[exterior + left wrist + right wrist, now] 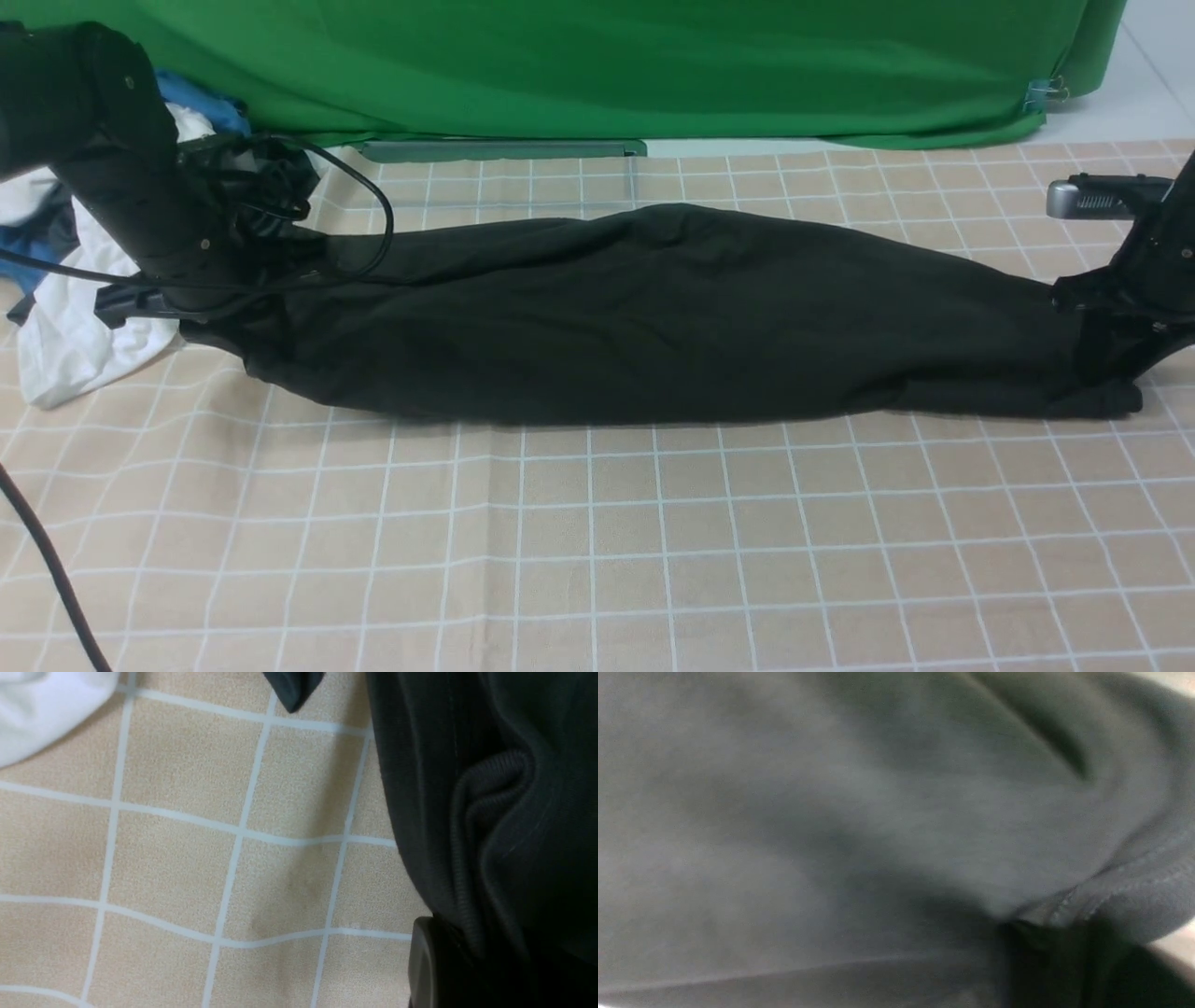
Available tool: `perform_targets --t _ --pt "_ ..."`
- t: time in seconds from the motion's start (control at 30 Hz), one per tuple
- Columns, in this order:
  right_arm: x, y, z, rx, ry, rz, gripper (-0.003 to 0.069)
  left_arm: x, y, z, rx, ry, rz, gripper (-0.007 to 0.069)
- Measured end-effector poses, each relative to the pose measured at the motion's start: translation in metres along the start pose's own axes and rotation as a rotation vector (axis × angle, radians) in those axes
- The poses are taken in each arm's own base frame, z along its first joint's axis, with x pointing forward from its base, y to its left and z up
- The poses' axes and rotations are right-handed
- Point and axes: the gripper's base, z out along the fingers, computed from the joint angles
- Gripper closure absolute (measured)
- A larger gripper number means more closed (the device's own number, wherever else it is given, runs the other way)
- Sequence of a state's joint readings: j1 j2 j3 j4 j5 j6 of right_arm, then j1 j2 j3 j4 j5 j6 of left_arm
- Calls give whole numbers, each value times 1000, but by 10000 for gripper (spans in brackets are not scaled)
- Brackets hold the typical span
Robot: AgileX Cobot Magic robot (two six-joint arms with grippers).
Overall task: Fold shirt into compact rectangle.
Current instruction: 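Pull the folded dark garment lengthwise by its ends to straighten it flat on the table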
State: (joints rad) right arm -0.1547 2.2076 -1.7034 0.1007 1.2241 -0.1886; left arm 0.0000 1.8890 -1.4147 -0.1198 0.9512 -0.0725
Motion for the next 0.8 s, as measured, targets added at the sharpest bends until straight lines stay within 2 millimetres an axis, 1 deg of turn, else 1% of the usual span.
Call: perform_targets --t 0.03,0.07,0.13,0.2,0.27,0.3,0.33,0.37,0.4,0.47,0.57,0.6,0.67,0.73,0.8 --pt "0 0 0 -1 -1 -14 554 0 0 0 3 -1 -2 561" --pt "0 1 -2 2 -6 -23 571 0 0 -1 5 -2 -4 561" --pt "2 1 -9 12 -20 -31 573 0 -1 -7 11 -16 -10 561" --pt "8 2 -24 21 -52 -33 573 2 -2 -19 24 -32 -15 561" --pt "19 4 -46 30 -99 -31 573 6 -4 -32 32 -36 -15 561" --pt "31 5 -60 34 -122 -25 573 10 -4 -43 37 -31 -16 561" --pt "33 5 -63 34 -125 -23 573 12 -4 -46 38 -27 -17 561" --pt "46 5 -71 35 -133 -17 573 16 -3 -53 41 -18 -18 561" --pt "68 6 -79 31 -126 -4 573 25 -2 -60 41 -1 -22 561" --pt "97 6 -75 30 -82 9 573 40 -1 -66 38 18 -26 561" --pt "140 7 -58 59 32 7 573 71 4 -63 28 73 -48 561" --pt "146 7 -56 65 44 7 573 76 4 -61 25 84 -53 561" --pt "169 8 -47 96 72 15 573 106 13 -61 -24 102 -72 561" --pt "179 8 -41 103 79 20 573 122 19 -64 -59 95 -86 561" --pt "185 9 -35 104 82 20 573 137 27 -62 -83 94 -107 561"
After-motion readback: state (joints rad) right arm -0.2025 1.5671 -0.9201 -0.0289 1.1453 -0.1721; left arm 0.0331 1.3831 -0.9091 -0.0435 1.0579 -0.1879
